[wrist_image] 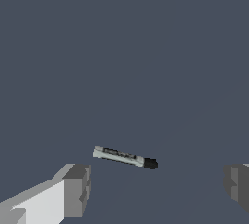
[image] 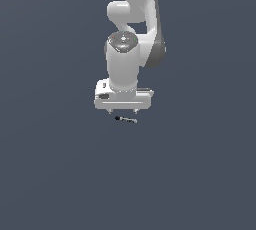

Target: Pick up the object and move it to a goal position.

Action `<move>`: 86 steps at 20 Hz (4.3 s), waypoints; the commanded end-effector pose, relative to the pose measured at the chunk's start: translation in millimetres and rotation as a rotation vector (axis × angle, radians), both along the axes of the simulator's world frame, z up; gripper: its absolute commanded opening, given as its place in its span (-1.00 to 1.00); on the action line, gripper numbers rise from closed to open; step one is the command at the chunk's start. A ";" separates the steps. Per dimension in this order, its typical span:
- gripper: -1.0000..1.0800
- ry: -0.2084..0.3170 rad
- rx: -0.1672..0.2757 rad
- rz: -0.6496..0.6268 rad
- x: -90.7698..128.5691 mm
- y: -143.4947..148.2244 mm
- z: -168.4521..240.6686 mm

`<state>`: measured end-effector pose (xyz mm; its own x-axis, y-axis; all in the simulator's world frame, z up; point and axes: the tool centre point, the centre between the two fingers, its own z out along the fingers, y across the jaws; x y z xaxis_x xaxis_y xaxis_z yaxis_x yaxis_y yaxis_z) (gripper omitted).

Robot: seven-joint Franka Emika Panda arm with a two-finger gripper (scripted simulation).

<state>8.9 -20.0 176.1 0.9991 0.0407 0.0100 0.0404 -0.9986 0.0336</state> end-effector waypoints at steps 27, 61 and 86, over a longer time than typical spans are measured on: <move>0.92 -0.011 -0.023 0.152 1.3 -14.3 -3.7; 0.92 0.038 0.004 1.092 -47.5 0.4 -97.3; 0.92 0.032 0.020 1.329 -62.0 8.8 -127.8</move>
<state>-52.6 -11.4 53.0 0.2002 0.9798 -0.0004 0.9798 -0.2002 0.0008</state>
